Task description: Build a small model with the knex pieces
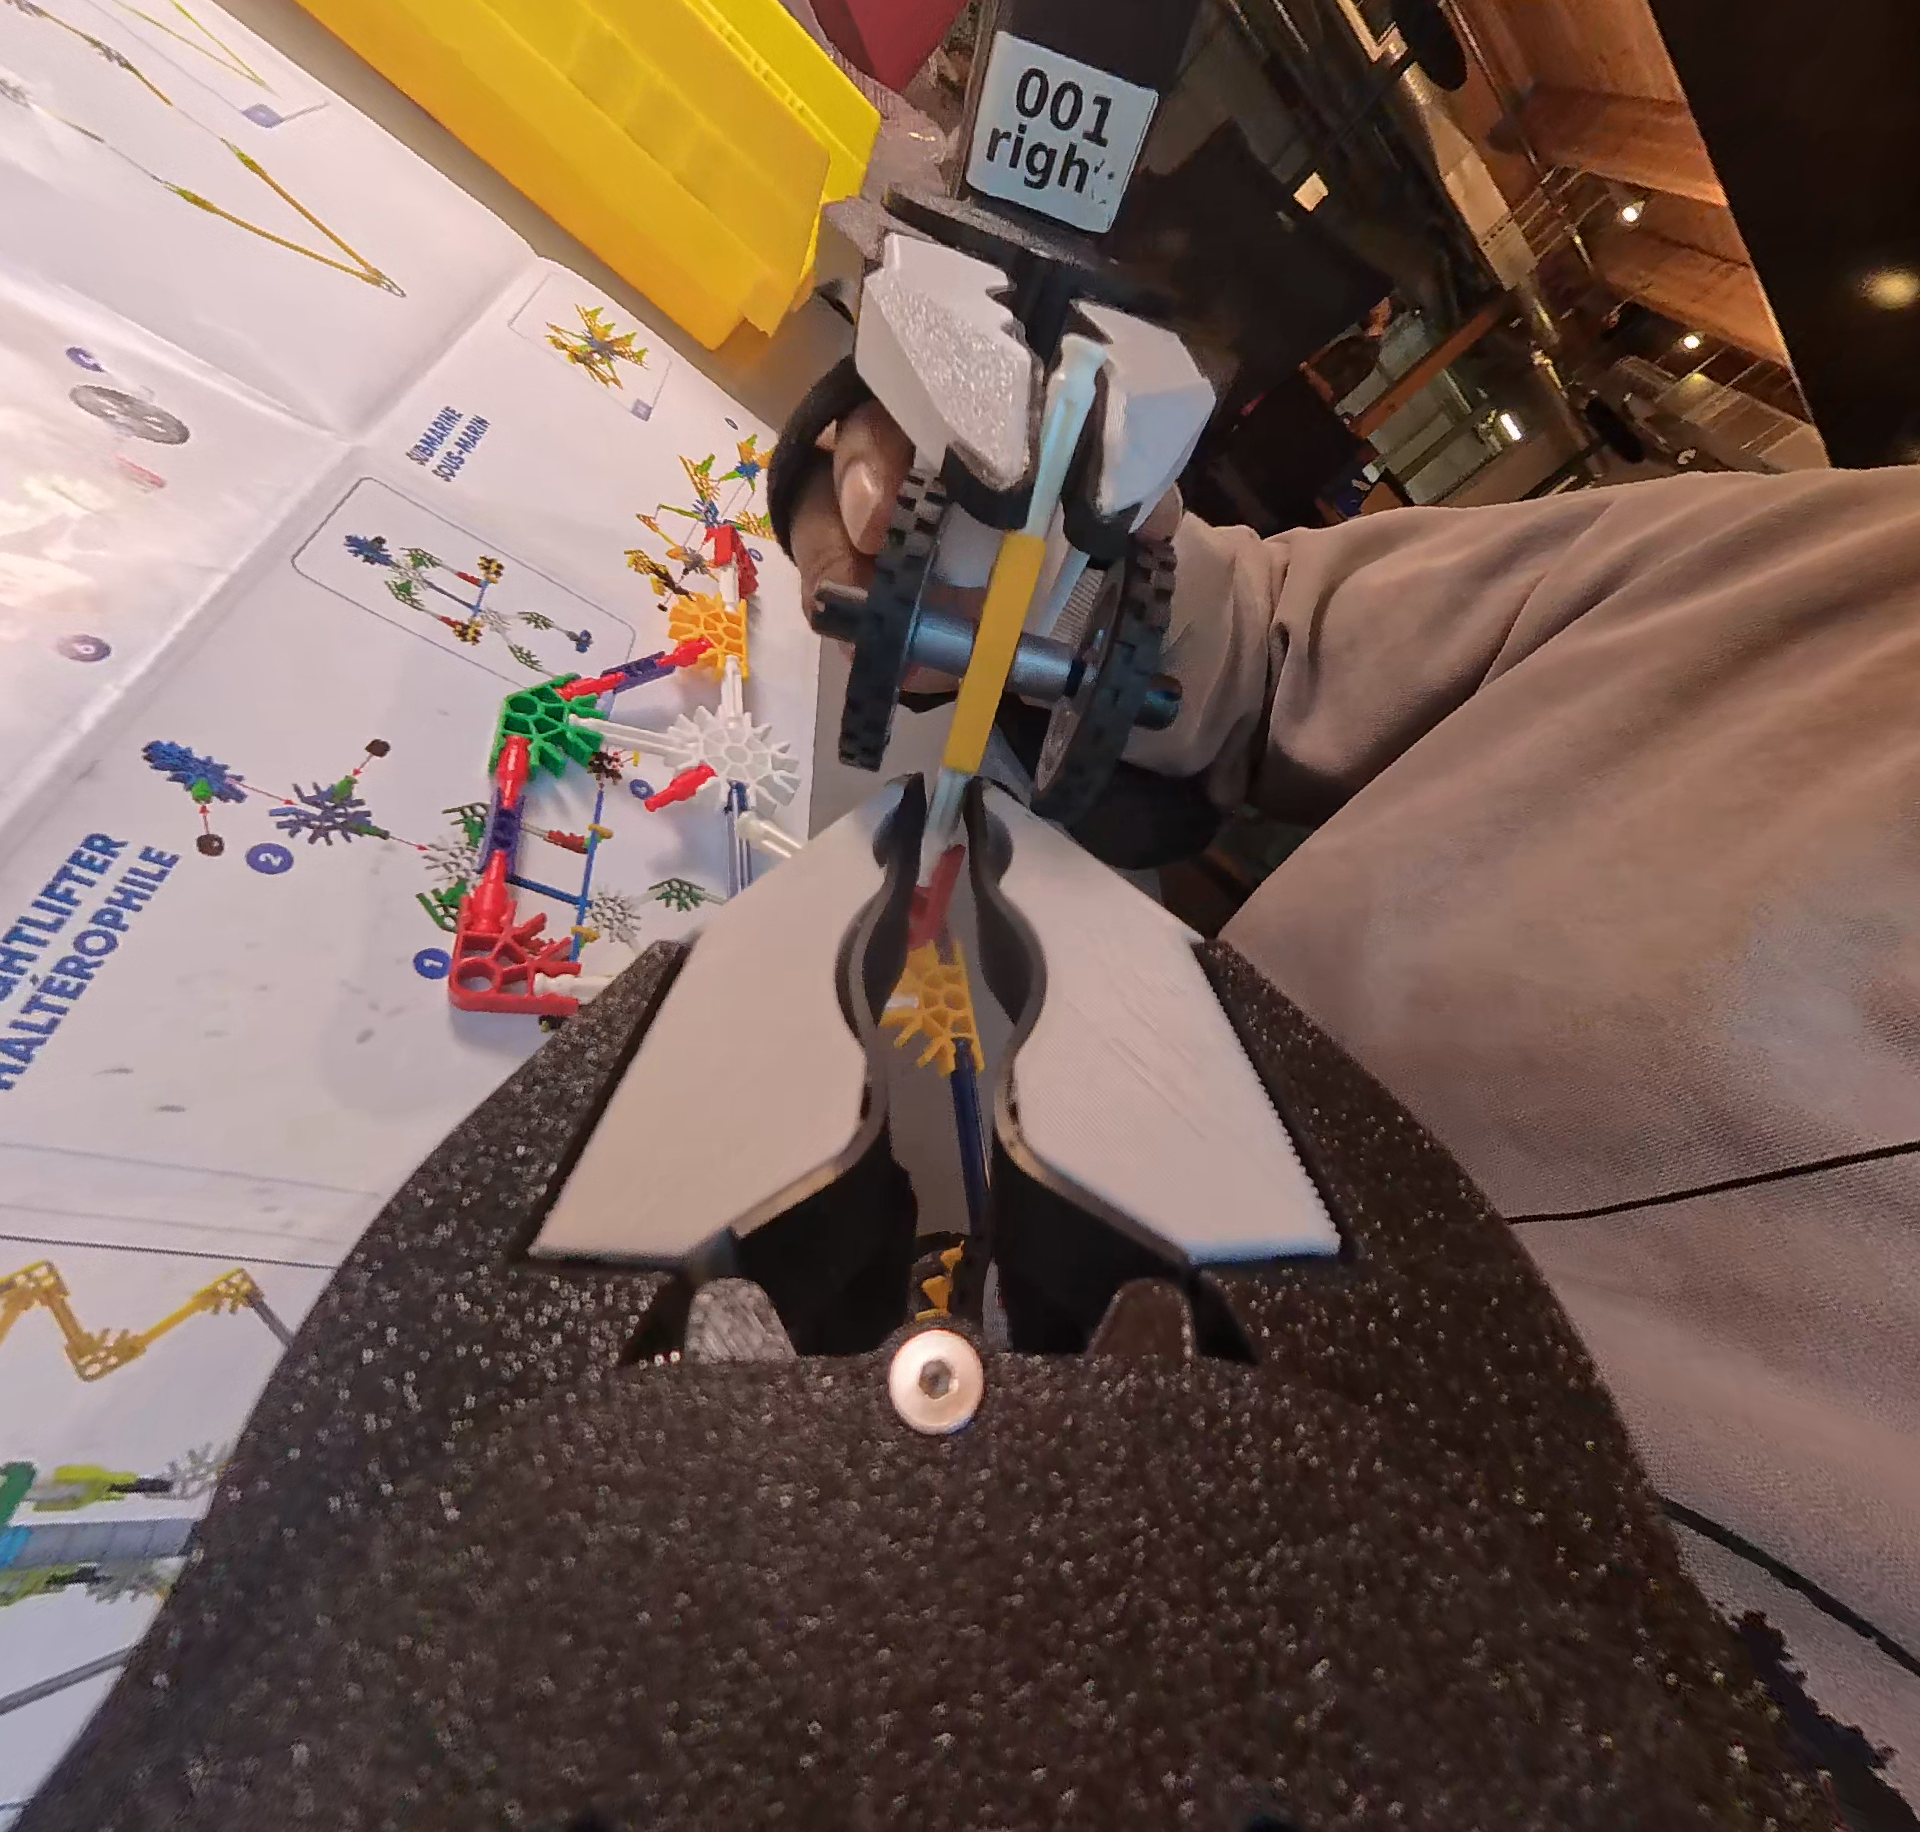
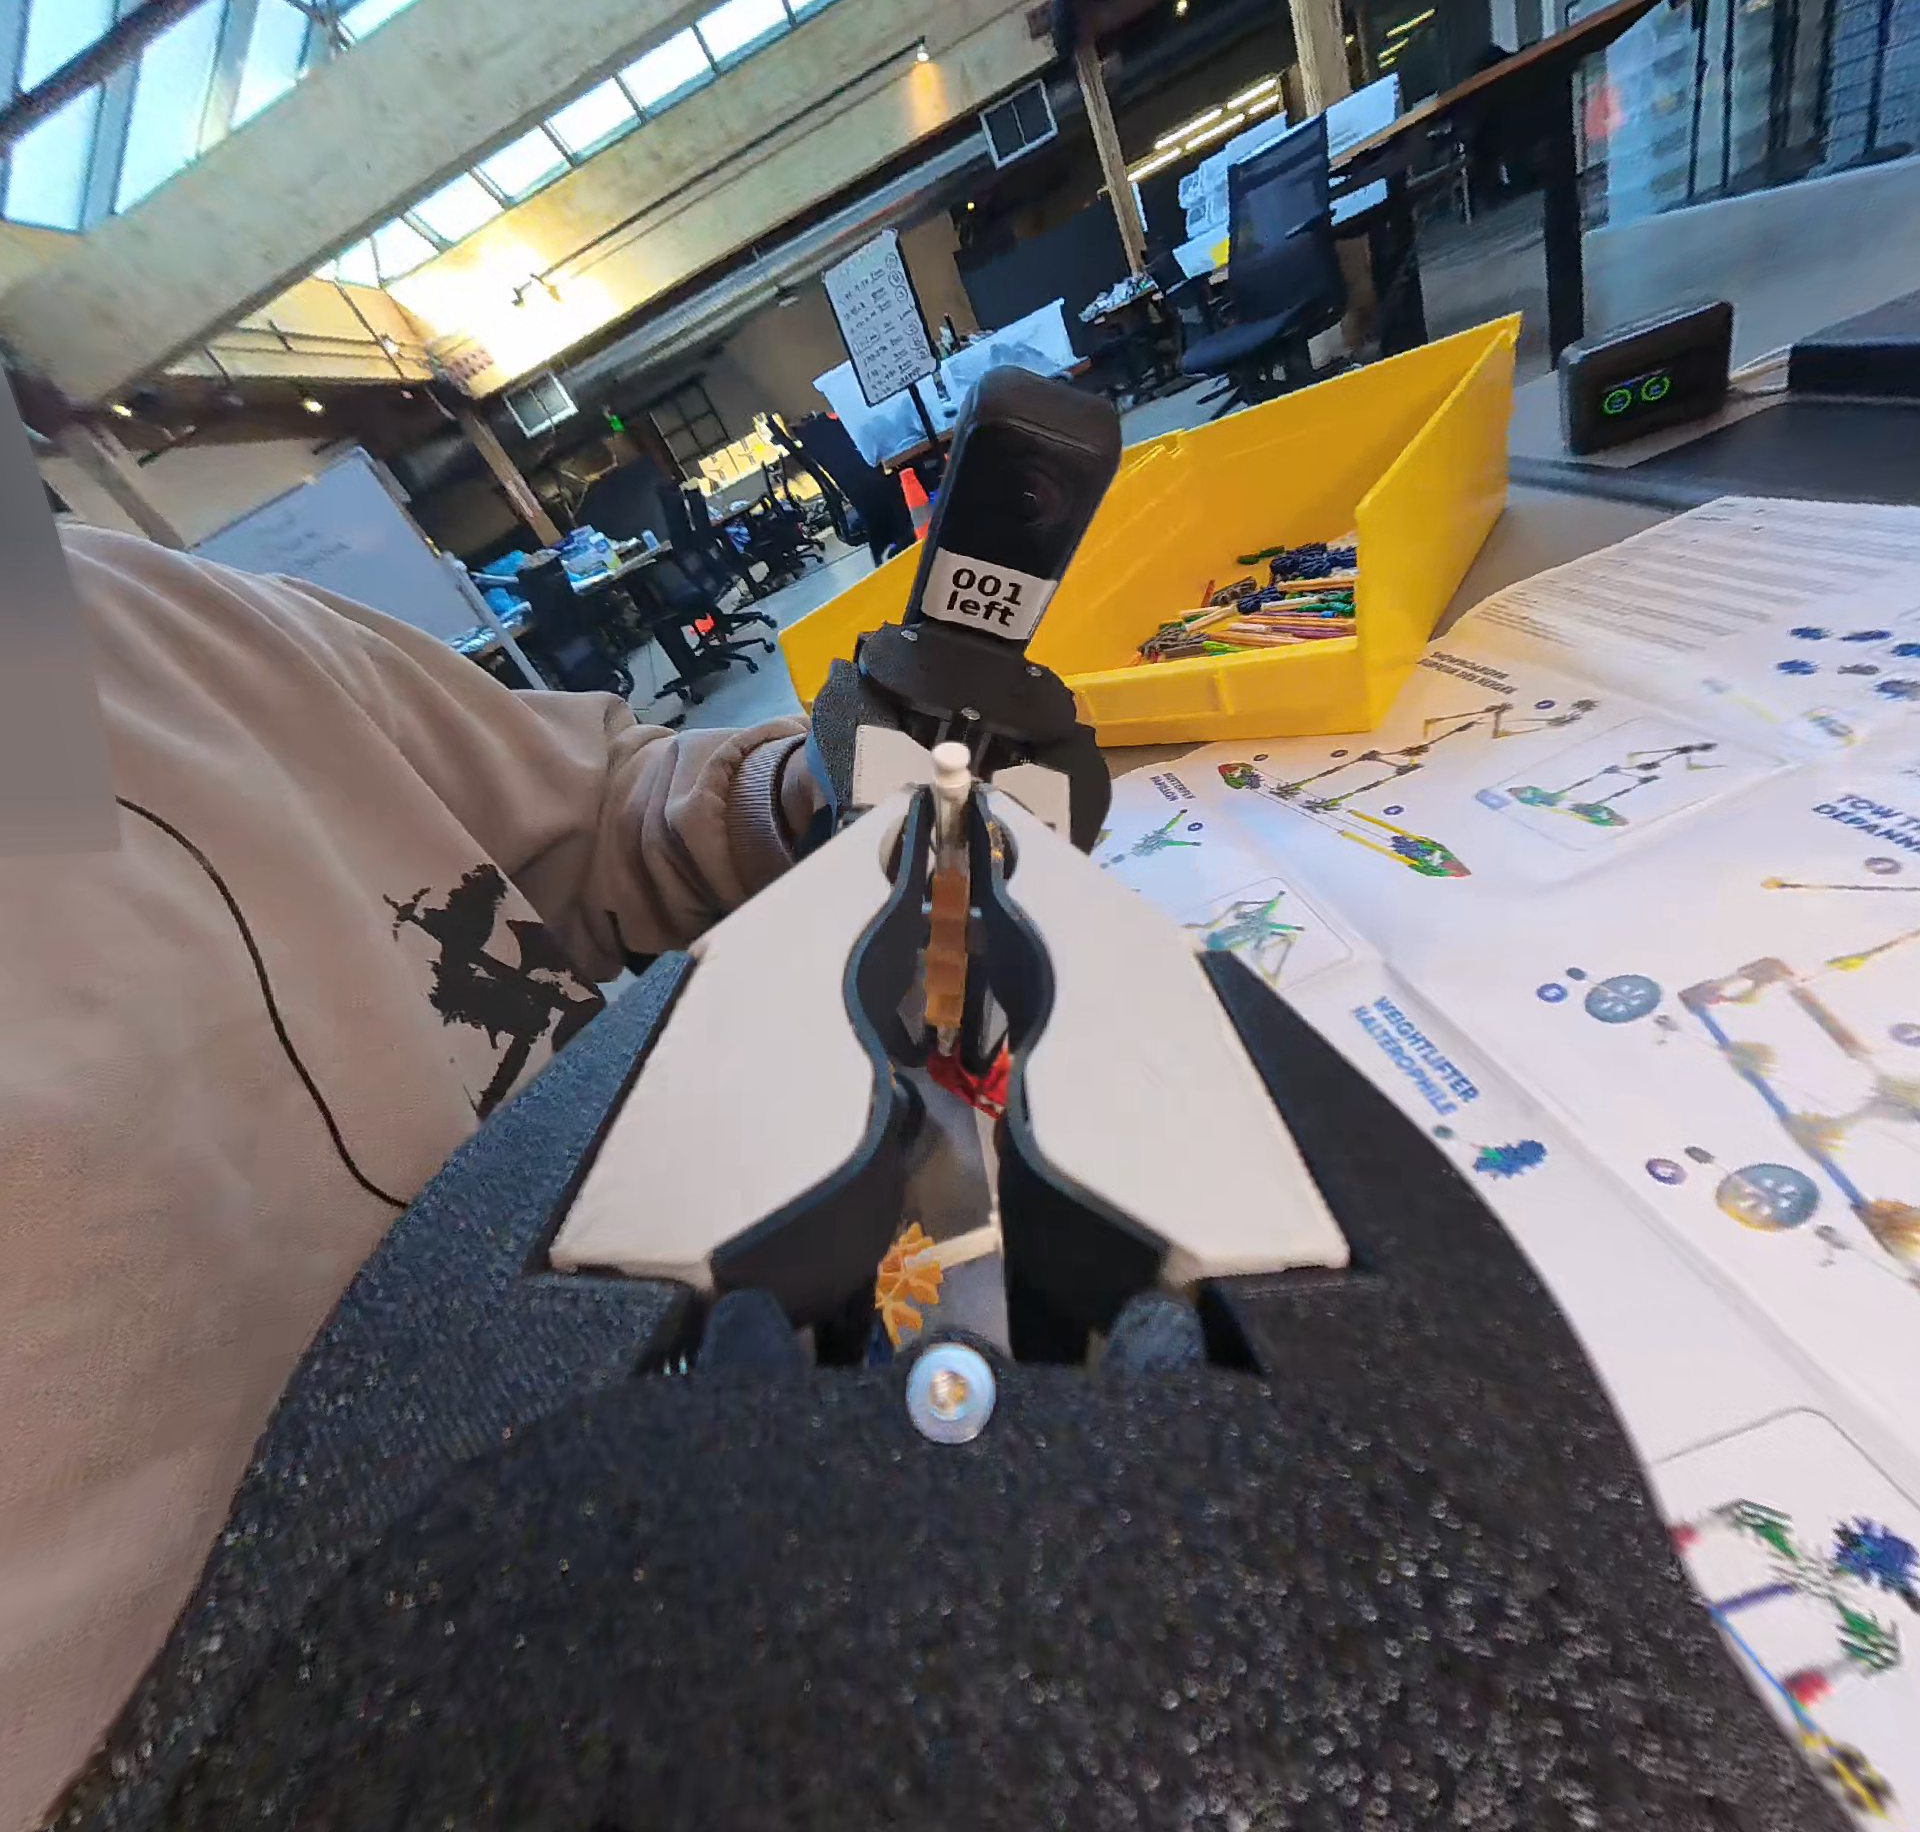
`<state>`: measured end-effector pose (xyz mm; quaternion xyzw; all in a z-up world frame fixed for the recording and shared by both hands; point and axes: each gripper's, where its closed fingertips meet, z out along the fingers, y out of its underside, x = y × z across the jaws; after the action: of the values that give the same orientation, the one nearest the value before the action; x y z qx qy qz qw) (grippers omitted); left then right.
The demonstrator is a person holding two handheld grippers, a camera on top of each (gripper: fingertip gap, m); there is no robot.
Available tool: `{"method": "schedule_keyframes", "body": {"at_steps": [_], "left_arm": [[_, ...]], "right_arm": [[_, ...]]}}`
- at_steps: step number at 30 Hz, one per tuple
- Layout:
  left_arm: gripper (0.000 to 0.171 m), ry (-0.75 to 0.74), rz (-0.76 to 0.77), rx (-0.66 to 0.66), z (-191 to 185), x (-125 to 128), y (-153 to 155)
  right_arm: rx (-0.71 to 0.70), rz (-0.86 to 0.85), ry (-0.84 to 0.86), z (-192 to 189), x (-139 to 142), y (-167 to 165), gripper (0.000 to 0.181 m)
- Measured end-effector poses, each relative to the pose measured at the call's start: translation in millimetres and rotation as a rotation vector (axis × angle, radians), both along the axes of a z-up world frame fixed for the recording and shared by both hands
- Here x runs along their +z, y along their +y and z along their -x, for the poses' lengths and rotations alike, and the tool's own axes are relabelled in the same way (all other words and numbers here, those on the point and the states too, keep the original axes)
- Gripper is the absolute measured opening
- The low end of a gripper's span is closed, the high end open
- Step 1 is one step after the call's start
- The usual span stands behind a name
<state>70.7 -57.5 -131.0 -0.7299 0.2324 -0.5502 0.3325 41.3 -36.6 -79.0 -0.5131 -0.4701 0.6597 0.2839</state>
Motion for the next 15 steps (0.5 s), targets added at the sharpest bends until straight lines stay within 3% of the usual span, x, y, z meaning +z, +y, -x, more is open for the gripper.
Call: {"method": "schedule_keyframes", "body": {"at_steps": [3,7,15], "left_arm": [[0.004,0.044,-0.012,-0.012,-4.3,-4.2,-2.9],[0.003,0.023,0.023,0.024,-2.4,-4.2,2.3],[0.004,-0.03,0.063,0.067,-2.2,4.5,8.2]], "right_arm": [[0.042,0.074,-0.008,2.0,-2.0,-3.6,0.003],[-0.029,0.082,0.012,4.7,-7.0,10.8,0.001],[-0.168,-0.281,0.039,6.6,6.0,14.6,0.001]]}}
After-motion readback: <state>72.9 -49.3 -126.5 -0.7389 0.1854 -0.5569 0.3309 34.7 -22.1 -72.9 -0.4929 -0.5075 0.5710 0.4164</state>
